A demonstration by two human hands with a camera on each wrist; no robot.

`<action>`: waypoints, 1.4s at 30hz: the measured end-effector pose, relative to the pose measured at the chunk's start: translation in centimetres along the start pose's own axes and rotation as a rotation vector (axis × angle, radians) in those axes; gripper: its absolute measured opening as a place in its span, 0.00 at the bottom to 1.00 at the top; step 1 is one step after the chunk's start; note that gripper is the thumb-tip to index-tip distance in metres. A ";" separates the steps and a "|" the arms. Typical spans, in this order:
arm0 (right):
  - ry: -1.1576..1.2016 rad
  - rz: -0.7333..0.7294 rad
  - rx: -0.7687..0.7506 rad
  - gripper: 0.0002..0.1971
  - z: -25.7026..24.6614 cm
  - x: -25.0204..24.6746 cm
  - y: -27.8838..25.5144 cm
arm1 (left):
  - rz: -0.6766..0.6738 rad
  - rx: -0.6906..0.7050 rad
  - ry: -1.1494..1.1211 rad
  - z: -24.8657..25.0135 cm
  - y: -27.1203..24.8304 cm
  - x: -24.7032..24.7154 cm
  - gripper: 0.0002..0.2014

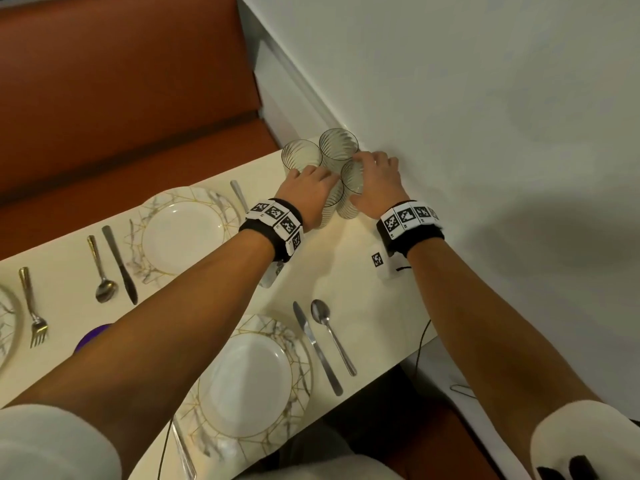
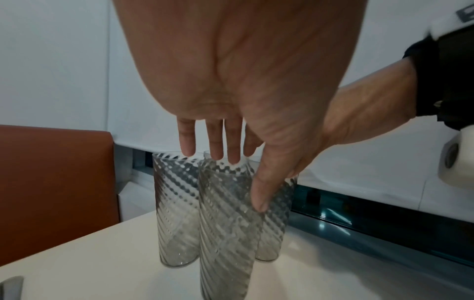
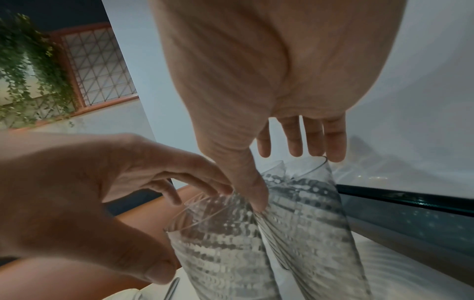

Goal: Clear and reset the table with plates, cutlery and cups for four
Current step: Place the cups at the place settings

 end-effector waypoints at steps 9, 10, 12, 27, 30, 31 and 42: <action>-0.019 0.026 0.068 0.41 1.4 0.1 -0.1 | -0.021 -0.009 -0.031 0.5 1.0 0.2 0.45; -0.021 0.019 0.082 0.42 1.5 0.0 -0.3 | -0.001 -0.009 -0.026 0.5 1.0 0.2 0.44; -0.017 0.000 0.109 0.46 1.6 -0.2 -0.7 | 0.036 -0.006 0.017 0.6 0.8 -0.1 0.43; 0.281 -0.193 -0.053 0.47 -14.5 -0.7 -10.1 | 0.188 -0.454 -0.579 -11.7 -21.0 -3.2 0.47; 0.353 -0.247 -0.128 0.47 -21.9 1.5 -13.2 | 0.228 -0.571 -0.619 -16.4 -28.9 -2.1 0.46; 0.364 -0.270 -0.150 0.46 -24.5 2.5 -14.3 | 0.234 -0.611 -0.631 -18.0 -31.7 -1.7 0.46; 0.401 -0.546 -0.431 0.42 -48.5 14.7 -27.6 | 0.331 -1.056 -0.675 -31.1 -60.9 2.7 0.41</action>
Point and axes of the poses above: each hand's wrist, its own y-axis towards the middle knuckle, its own x-axis out of the palm, z = x × y, the point moved 7 cm from there along y, towards the middle knuckle, and after that the axes turned 4 degrees about z, right-handed, at the moved point
